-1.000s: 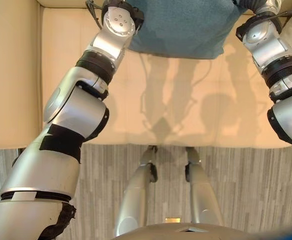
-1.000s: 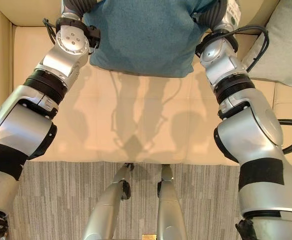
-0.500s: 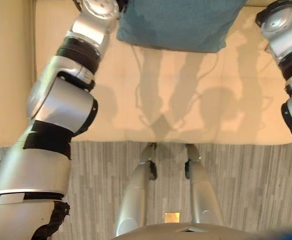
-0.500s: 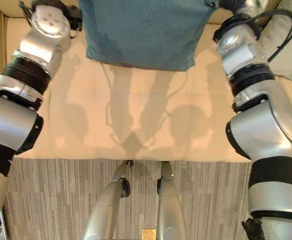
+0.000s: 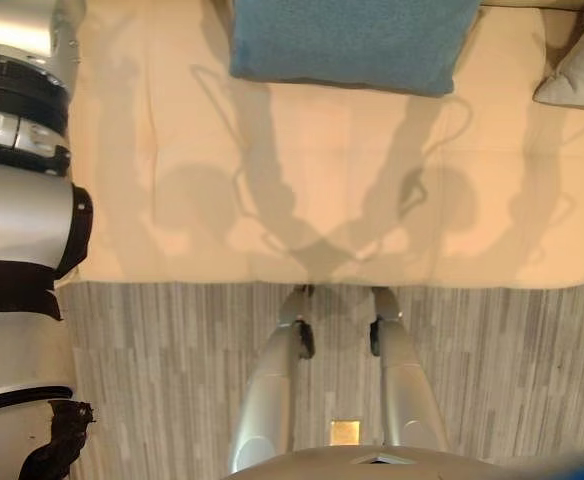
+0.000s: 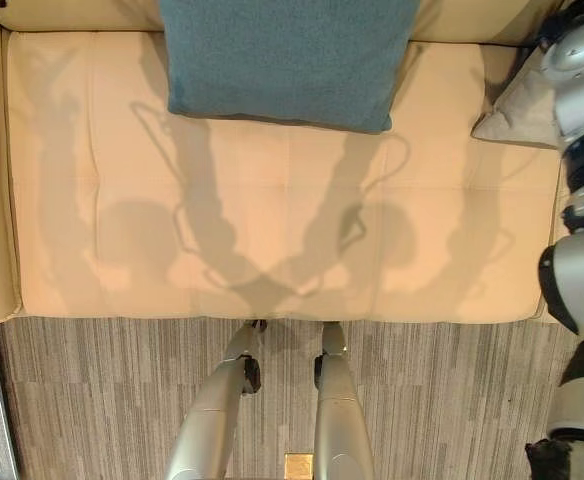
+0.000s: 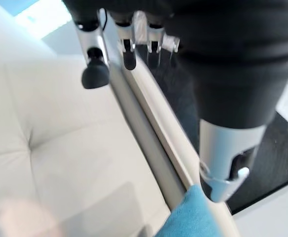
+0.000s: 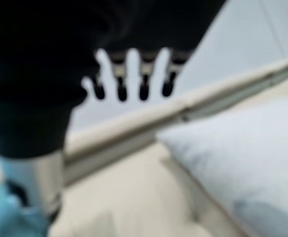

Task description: Pick up all the scattered cushions and arrange them neatly on the sofa.

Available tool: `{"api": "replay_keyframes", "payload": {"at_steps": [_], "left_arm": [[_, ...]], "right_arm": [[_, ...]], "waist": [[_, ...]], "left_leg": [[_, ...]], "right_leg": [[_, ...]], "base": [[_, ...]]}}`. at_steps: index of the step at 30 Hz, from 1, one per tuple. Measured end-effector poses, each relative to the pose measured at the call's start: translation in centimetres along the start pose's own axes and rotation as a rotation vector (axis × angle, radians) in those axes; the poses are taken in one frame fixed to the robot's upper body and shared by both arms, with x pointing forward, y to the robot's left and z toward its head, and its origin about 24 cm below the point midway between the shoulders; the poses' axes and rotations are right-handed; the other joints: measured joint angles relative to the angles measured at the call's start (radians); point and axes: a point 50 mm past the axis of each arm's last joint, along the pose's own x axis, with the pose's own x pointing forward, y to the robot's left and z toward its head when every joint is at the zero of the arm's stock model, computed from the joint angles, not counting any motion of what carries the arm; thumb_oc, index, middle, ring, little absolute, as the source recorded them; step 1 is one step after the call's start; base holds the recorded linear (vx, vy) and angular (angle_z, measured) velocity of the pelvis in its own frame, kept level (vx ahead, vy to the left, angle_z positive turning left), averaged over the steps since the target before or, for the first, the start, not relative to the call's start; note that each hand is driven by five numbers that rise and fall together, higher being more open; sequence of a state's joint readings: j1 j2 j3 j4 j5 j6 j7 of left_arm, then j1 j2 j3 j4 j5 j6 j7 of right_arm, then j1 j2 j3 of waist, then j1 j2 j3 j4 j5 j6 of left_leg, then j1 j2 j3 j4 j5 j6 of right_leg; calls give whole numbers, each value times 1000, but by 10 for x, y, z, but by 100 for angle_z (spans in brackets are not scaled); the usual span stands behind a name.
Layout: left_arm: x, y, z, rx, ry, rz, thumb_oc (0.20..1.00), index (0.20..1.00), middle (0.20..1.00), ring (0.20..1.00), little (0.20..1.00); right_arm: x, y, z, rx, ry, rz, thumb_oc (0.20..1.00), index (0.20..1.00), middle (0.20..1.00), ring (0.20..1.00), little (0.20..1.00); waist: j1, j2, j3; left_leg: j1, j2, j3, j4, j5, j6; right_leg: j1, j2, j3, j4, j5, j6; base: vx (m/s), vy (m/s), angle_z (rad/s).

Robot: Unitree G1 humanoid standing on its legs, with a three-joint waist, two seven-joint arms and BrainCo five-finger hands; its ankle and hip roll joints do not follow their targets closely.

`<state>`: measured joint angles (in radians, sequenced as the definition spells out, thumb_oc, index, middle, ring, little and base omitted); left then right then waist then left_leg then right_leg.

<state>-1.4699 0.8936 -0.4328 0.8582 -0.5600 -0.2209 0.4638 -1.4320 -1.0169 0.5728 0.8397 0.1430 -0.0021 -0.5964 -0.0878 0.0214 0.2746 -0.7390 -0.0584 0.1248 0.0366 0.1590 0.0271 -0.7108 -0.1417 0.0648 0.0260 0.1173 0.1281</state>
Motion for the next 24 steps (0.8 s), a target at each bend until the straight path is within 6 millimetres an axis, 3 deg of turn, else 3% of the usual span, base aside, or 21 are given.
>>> {"api": "replay_keyframes", "payload": {"at_steps": [1, 2, 3, 6, 7, 8, 9, 11, 12, 13, 17, 20, 22, 24], "left_arm": [[-6, 3, -3, -14, -16, -10, 1000, 1000, 1000, 1000, 1000], [-27, 8, -27, -13, 5, -41, 1000, 1000, 1000, 1000, 1000], [-35, 10, -40, 10, 39, -55, 1000, 1000, 1000, 1000, 1000], [-62, 22, -63, 6, 85, -94, 1000, 1000, 1000, 1000, 1000], [-87, 35, -81, 41, 120, -120, 1000, 1000, 1000, 1000, 1000], [-103, 45, -90, 63, 144, -131, 1000, 1000, 1000, 1000, 1000], [-128, 53, -114, 128, 232, -171, 1000, 1000, 1000, 1000, 1000], [-161, 63, -138, 197, 335, -215, 1000, 1000, 1000, 1000, 1000], [-172, 67, -142, 197, 360, -219, 1000, 1000, 1000, 1000, 1000], [-198, 74, -149, 205, 405, -239, 1000, 1000, 1000, 1000, 1000], [-273, 84, -174, 179, 632, -287, 1000, 1000, 1000, 1000, 1000], [-346, 93, -195, 197, 879, -343, 1000, 1000, 1000, 1000, 1000], [-382, 97, -200, 223, 1025, -408, 1000, 1000, 1000, 1000, 1000], [-379, 98, -200, 227, 1015, -409, 1000, 1000, 1000, 1000, 1000]], "right_arm": [[-6, -2, -5, 17, -16, 5, 1000, 1000, 1000, 1000, 1000], [-30, 0, -33, 29, -3, 48, 1000, 1000, 1000, 1000, 1000], [-40, 3, -51, -3, 44, 74, 1000, 1000, 1000, 1000, 1000], [-75, -7, -94, -14, 137, 121, 1000, 1000, 1000, 1000, 1000], [-102, -14, -117, 2, 192, 150, 1000, 1000, 1000, 1000, 1000], [-117, -15, -128, 27, 234, 157, 1000, 1000, 1000, 1000, 1000], [-144, -16, -150, 1, 318, 196, 1000, 1000, 1000, 1000, 1000], [-178, -15, -172, -31, 408, 279, 1000, 1000, 1000, 1000, 1000], [-189, -15, -176, -40, 423, 301, 1000, 1000, 1000, 1000, 1000], [-212, -16, -183, -39, 455, 348, 1000, 1000, 1000, 1000, 1000], [-267, -12, -198, -43, 562, 513, 1000, 1000, 1000, 1000, 1000], [-325, -2, -206, -15, 703, 640, 1000, 1000, 1000, 1000, 1000], [-354, 0, -207, -31, 752, 764, 1000, 1000, 1000, 1000, 1000], [-353, 0, -207, -39, 743, 769, 1000, 1000, 1000, 1000, 1000]], "waist": [[1, 0, 0], [-1, 0, 0], [-1, 0, 0], [0, 0, 0], [-4, 0, 0], [-8, -1, 0], [-9, -1, 0], [-9, -1, 0], [-9, 0, -1], [-10, -2, -2], [-11, -6, -14], [-7, -9, -31], [-3, -7, -82], [-4, -7, -83]], "left_leg": [[6, 0, -1, 0, 0, 0], [35, 0, -10, -1, 0, 0], [48, 1, -16, -1, 0, 0], [62, 1, -24, -1, 0, -1], [74, 2, -26, -2, -1, -1], [88, 2, -27, -7, -1, -1], [127, 3, -27, -24, -1, -1], [190, 4, -35, -48, -7, -9], [211, 5, -41, -59, -13, -16], [244, 5, -48, -67, -27, -27], [349, 2, -54, -97, -30, -27], [440, 2, -62, -121, -32, -26], [442, 2, -65, -126, -37, -23], [436, 2, -64, -126, -35, -25]], "right_leg": [[7, 0, -2, 0, -2, 0], [41, -1, -16, -2, -7, -2], [57, 0, -23, -2, -10, -1], [76, 1, -35, 3, -21, -6], [89, 2, -42, 3, -23, -8], [103, 2, -45, -1, -23, -8], [136, 3, -46, -9, -23, -8], [194, 5, -51, -18, -27, -7], [210, 6, -53, -19, -29, -7], [240, 7, -59, -18, -38, -2], [349, 2, -68, -46, -43, -4], [442, 2, -81, -68, -46, -8], [448, 3, -85, -78, -52, -12], [446, 3, -86, -87, -43, -6]], "base": [[20, -42, 9], [14, -50, 14], [8, -58, 17], [9, -67, 10], [37, -62, 9], [31, -63, 4], [47, -73, 1], [19, -62, -1], [15, -56, 4], [49, -65, 6], [20, -48, 5], [17, -27, 9], [0, 0, 2], [-52, -75, 0]]}}
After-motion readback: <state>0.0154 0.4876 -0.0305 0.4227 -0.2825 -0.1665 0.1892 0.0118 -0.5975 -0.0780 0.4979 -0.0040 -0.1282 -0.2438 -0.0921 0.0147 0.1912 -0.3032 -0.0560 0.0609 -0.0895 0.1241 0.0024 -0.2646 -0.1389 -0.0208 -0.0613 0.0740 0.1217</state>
